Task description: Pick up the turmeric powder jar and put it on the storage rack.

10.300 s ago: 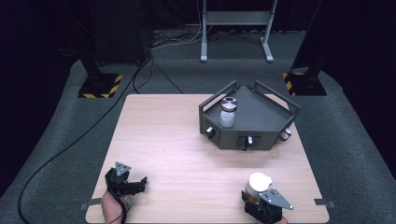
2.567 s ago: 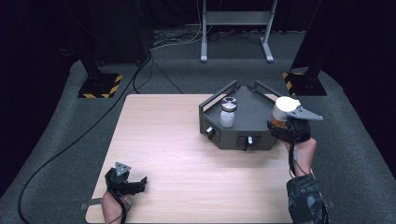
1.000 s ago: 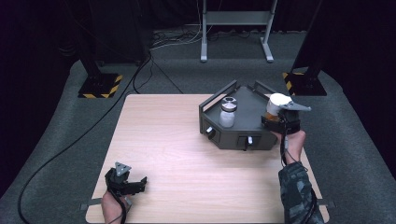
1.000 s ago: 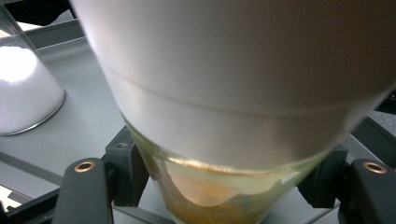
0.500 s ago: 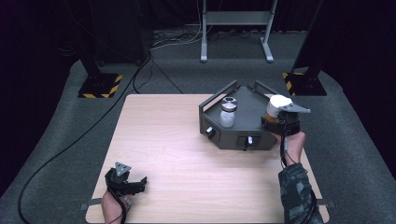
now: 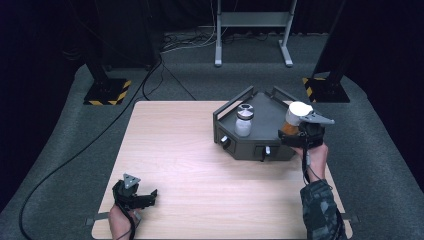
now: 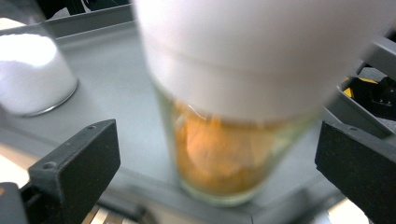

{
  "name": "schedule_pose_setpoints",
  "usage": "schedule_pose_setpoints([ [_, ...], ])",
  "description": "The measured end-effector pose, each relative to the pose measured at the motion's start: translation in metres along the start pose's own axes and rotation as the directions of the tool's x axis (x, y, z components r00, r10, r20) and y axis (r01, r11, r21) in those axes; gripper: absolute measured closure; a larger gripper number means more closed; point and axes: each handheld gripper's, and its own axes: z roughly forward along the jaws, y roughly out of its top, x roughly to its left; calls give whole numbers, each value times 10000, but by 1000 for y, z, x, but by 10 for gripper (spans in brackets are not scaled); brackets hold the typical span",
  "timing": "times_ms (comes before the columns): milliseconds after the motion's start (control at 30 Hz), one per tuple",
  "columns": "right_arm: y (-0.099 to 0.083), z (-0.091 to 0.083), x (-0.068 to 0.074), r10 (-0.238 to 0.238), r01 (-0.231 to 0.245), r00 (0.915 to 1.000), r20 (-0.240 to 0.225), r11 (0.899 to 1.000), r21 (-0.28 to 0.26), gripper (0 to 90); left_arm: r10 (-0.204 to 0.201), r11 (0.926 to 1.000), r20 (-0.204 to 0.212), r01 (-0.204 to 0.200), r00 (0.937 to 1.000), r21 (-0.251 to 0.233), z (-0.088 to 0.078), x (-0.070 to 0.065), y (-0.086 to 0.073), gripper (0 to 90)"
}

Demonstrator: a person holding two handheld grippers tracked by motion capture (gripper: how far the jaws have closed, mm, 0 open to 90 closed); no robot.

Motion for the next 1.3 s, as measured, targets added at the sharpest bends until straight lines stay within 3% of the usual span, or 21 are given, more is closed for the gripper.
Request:
schedule_pose_setpoints([
  [233,-28,-29,10,-232,224,9989,418,9995,202,0,-1,10000,0,1,10000,-3,0,0,0,8],
  [367,-63,-46,13,129,-152,9982,593,9991,395,0,-2,10000,-1,2,10000,-1,0,0,0,8],
  [467,-87,-51,14,320,-382,9968,735,9957,841,0,-2,10000,-2,2,10000,-1,0,0,0,8],
  [600,-122,-54,6,858,-940,9945,596,9839,1521,0,-2,10000,0,2,10000,-2,0,0,0,8],
  [733,-142,-59,8,900,-1050,9920,880,9772,1847,0,-3,10000,0,3,10000,-2,0,0,0,8],
  [967,-155,-57,11,852,-1078,9906,1068,9675,2286,0,-3,10000,-5,3,10000,-6,0,0,0,8],
  [1300,-155,-58,13,820,-1063,9903,1124,9671,2311,0,-1,10000,-5,1,10000,-3,0,0,0,8],
])
